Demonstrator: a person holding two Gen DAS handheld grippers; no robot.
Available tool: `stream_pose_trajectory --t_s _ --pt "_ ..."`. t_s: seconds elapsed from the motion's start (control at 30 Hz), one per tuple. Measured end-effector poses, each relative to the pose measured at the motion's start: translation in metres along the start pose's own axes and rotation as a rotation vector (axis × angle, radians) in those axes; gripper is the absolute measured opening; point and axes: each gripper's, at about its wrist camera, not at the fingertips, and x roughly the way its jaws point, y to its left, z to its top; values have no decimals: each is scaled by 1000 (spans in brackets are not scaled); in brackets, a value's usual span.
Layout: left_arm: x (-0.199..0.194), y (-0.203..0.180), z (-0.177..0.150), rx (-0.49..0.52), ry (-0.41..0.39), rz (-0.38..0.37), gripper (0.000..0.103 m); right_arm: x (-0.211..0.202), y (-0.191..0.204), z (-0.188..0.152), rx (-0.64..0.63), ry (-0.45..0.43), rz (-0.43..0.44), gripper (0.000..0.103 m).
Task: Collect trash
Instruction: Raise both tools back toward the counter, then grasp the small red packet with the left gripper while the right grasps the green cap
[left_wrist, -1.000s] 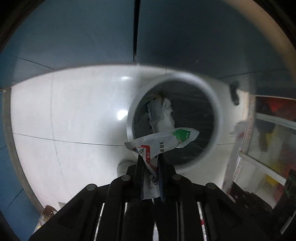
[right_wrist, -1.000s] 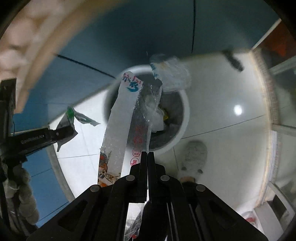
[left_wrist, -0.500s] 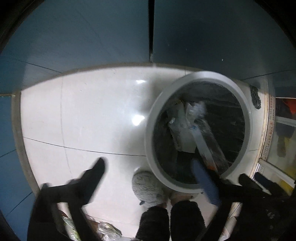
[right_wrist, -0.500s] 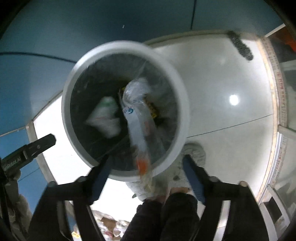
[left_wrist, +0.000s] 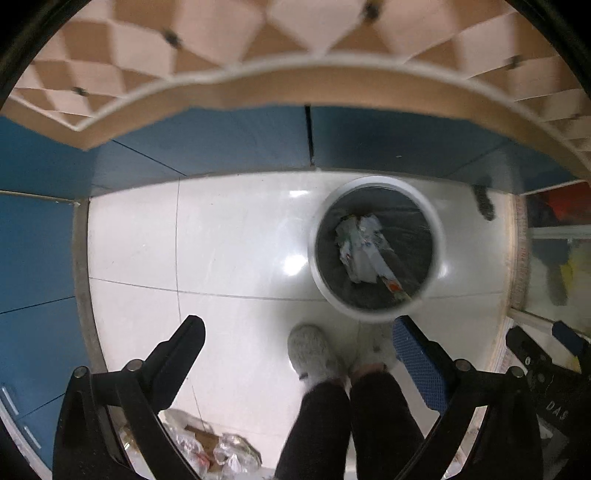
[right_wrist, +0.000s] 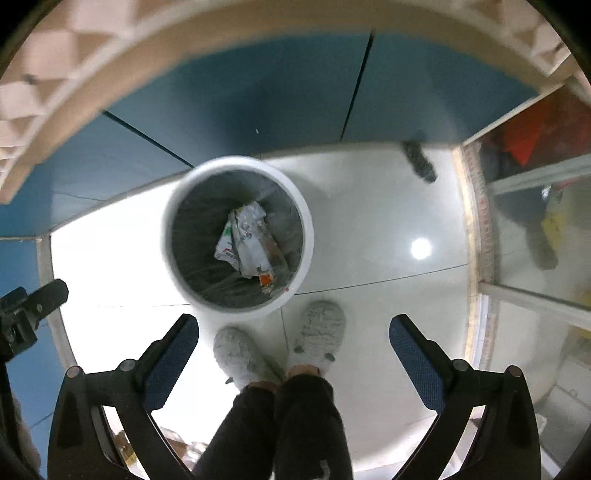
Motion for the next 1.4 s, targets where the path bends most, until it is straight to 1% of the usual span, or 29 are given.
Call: stream_pose_trajectory --t_s 0.1,0.13,0.17,0.23,0.27,0.37,0.43,0.5,0.67,0.73,0.87,0.93,1.0,1.03,1.07,1.17,1.23,1.27,1.33,1.4 --pt "-50 1 -12 -2 -11 -12 103 -60 0 -9 -16 -14 1 103" --pt "-64 1 -16 -4 -15 -13 103 -75 0 -11 -21 -18 0 103" --pt "-85 3 -21 -4 -21 -20 103 -98 0 -15 -26 -25 0 103" --pt "-112 4 -28 -7 -27 -28 103 -136 0 -22 -36 -41 3 103" --pt "-133 6 -33 -8 -32 -34 103 -159 0 -25 -43 -50 -1 103" --pt "-172 7 -44 -8 -47 -44 103 -222 2 -36 -54 -72 10 103" --pt "-201 10 -52 -20 -40 -67 103 -254 5 -44 -59 -85 18 103" --pt "-222 11 -59 -18 -45 -85 103 -295 7 -54 -63 -108 22 103" --pt "-275 13 -78 7 -84 -104 103 -365 5 -72 -56 -158 34 103" --pt "-292 14 -83 12 -98 -123 103 -385 7 -77 -60 -171 28 103" --pt "-315 18 -86 30 -147 -121 103 -412 10 -83 -64 -181 32 103" --pt "-326 23 -81 24 -186 -122 103 -424 10 -86 -47 -193 55 103" --pt "-342 26 -70 17 -254 -113 103 -436 11 -83 -29 -218 74 103" --pt "-348 26 -65 14 -274 -114 103 -441 10 -80 -15 -235 92 103" --pt "-358 27 -56 10 -313 -123 103 -446 8 -75 1 -250 109 103" --pt "-384 29 -26 -7 -429 -148 103 -462 1 -53 41 -301 142 103" --pt "-400 30 1 -24 -488 -143 103 -473 -5 -28 69 -341 168 103" --pt "-405 29 17 -29 -503 -131 103 -477 -7 -14 80 -359 170 103" --pt "-409 26 50 -31 -502 -123 103 -481 -14 18 109 -378 196 103" --pt "-405 18 90 -40 -471 -130 103 -479 -22 51 130 -377 222 103"
